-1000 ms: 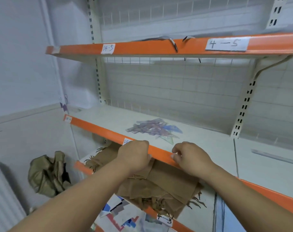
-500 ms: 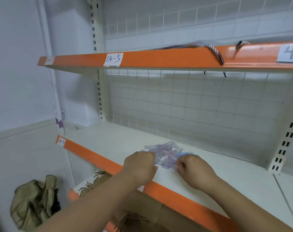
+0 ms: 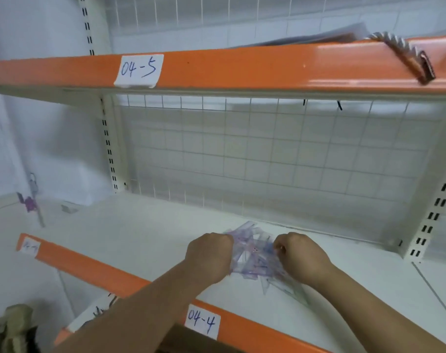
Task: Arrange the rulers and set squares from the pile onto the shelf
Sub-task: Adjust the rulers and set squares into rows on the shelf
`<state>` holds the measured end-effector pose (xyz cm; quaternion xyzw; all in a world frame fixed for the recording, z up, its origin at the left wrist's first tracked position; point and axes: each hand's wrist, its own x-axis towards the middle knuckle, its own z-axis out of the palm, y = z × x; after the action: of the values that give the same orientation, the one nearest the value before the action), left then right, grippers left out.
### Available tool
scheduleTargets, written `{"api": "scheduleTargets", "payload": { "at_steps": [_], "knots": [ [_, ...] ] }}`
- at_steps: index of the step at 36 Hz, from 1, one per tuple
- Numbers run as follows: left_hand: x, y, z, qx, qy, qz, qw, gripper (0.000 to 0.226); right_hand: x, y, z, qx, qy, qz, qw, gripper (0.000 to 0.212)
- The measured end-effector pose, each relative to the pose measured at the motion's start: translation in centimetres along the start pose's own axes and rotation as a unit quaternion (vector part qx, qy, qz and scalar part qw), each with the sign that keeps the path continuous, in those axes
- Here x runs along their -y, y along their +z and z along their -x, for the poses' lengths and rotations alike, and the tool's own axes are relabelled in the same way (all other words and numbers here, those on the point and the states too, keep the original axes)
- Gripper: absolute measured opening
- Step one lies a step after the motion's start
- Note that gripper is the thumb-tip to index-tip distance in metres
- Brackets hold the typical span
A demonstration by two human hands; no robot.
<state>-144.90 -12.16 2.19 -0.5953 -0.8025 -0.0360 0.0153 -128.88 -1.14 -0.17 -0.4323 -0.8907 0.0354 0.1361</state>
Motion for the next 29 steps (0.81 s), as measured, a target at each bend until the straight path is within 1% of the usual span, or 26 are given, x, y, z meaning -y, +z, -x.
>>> {"api": "scheduleTargets", "payload": {
  "at_steps": [3,7,10,13,15,17,19,20,22,25,27,29],
  "knots": [
    [0.9,-0.2,-1.1,0.021,0.014,-0.022,0.999,0.025,0.0,0.5,-0.1,-0.011,0.019,0.010,1.000,0.024],
    [2.2,-0.3,-2.2,0.015,0.038,-0.024,0.999,0.024,0.7,1.1,-0.3,-0.004,0.049,0.021,0.999,0.022],
    [3.1,0.1,-2.7,0.006,0.064,-0.032,0.997,0.024,1.5,1.4,-0.4,0.011,0.053,0.017,0.998,0.020],
    [3.7,0.2,-3.0,0.028,0.075,-0.044,0.996,0.032,2.6,2.0,-0.5,0.011,0.010,0.028,0.999,0.011],
    [4.0,0.0,-3.1,0.062,0.072,-0.041,0.995,0.039,3.7,2.3,-0.7,0.012,-0.030,0.016,0.999,0.015],
    [4.5,0.2,-3.4,0.077,0.070,-0.040,0.994,0.044,4.6,2.8,-1.2,0.019,-0.064,0.002,0.998,0.007],
    [5.2,0.7,-3.9,0.064,0.069,-0.038,0.995,0.042,5.6,3.1,-1.4,0.027,-0.062,-0.011,0.998,0.019],
    [5.5,1.0,-4.1,0.051,0.070,-0.035,0.996,0.041,6.0,3.3,-1.5,0.030,-0.062,-0.016,0.998,0.021],
    [6.1,1.5,-4.5,0.031,0.071,-0.030,0.997,0.040,6.7,3.8,-1.8,0.043,-0.064,-0.012,0.997,0.020],
    [6.9,1.8,-4.9,0.004,0.070,-0.023,0.997,0.029,7.3,4.4,-2.1,0.062,-0.063,-0.007,0.996,0.016],
    [7.5,2.0,-5.2,-0.008,0.070,-0.021,0.997,0.023,7.4,4.8,-2.3,0.057,-0.058,-0.008,0.997,0.009],
    [7.9,1.9,-5.3,-0.004,0.066,-0.021,0.998,0.021,7.4,5.1,-2.5,0.047,-0.055,-0.007,0.997,0.010]
  ]
}}
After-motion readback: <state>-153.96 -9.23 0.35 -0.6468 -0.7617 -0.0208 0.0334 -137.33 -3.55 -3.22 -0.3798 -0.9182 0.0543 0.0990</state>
